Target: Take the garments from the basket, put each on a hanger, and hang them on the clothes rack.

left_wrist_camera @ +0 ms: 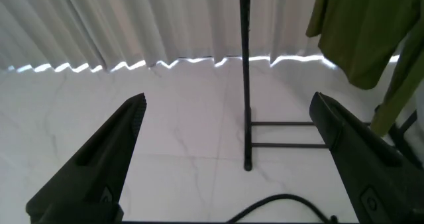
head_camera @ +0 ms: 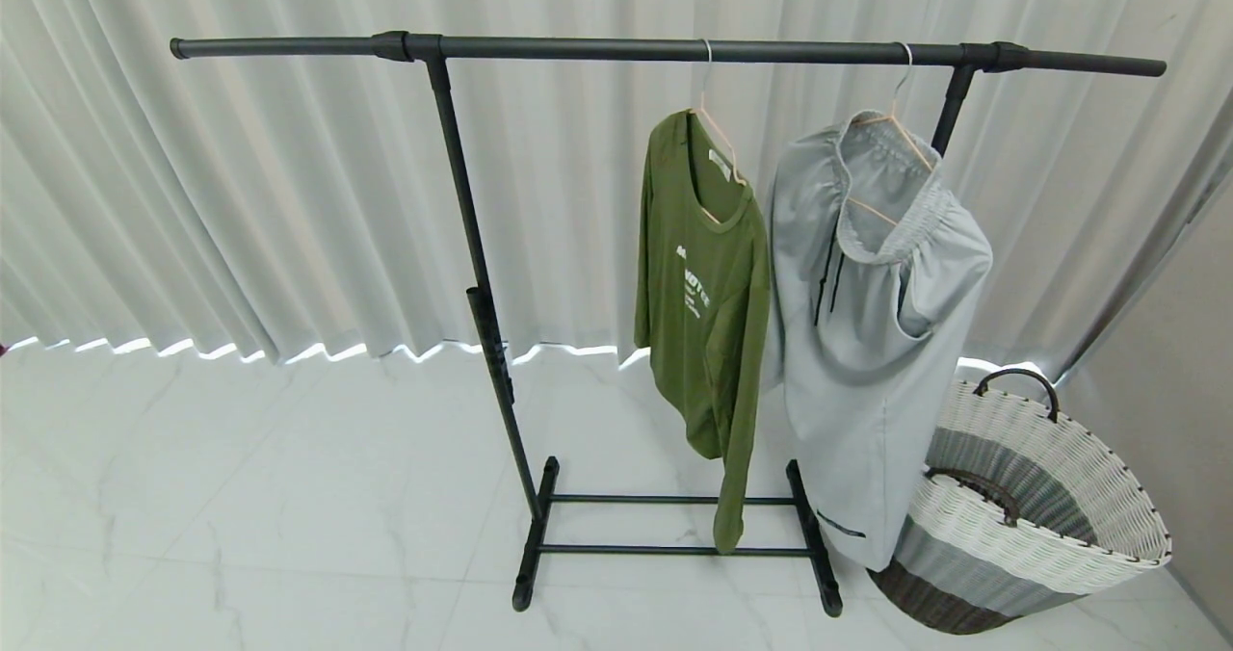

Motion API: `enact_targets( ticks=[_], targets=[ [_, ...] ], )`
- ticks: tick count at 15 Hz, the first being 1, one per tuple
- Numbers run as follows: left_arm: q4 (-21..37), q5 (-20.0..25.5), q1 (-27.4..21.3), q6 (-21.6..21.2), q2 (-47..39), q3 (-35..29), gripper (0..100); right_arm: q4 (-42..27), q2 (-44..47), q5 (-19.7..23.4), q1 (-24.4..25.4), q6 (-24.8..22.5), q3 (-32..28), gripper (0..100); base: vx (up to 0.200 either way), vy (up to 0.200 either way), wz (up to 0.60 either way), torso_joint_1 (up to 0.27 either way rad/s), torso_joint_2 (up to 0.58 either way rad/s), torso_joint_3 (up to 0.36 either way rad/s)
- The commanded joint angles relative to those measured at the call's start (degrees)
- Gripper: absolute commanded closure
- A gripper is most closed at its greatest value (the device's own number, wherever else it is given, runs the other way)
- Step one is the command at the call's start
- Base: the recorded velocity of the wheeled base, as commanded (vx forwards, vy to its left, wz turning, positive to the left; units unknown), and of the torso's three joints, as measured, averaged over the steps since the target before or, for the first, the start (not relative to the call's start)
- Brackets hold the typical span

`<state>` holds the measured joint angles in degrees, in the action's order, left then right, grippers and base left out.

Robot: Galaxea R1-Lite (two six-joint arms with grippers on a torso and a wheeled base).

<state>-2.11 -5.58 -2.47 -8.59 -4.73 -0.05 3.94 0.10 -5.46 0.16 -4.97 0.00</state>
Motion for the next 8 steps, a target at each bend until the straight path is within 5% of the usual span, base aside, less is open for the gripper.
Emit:
enact_targets(
  ticks=[1, 2, 3, 8],
  targets=[
    [-0.09, 1.1, -0.43, -3.71, 0.16, -0.04, 0, 0.02, -0.01, 0.01, 0.02, -0.04, 0.0, 0, 0.0, 0.0, 0.0, 0.0, 0.0, 0.0],
    [0.0, 2.95, -0.43, -5.2, 0.07, -0.04, 0, 0.02, -0.01, 0.1, 0.02, -0.04, 0.0, 0, 0.0, 0.0, 0.0, 0.0, 0.0, 0.0],
    [0.26, 10.51, -0.51, -6.35, 0.07, -0.13, 0, 0.02, -0.01, 0.1, 0.02, -0.04, 0.0, 0, 0.0, 0.0, 0.0, 0.0, 0.0, 0.0],
    [0.35, 5.23, 0.19, -2.92, 0.69, -0.13, 0, -0.25, -0.01, -0.16, 0.02, 1.81, 0.0, 0, 0.0, 0.0, 0.0, 0.0, 0.0, 0.0]
  ],
)
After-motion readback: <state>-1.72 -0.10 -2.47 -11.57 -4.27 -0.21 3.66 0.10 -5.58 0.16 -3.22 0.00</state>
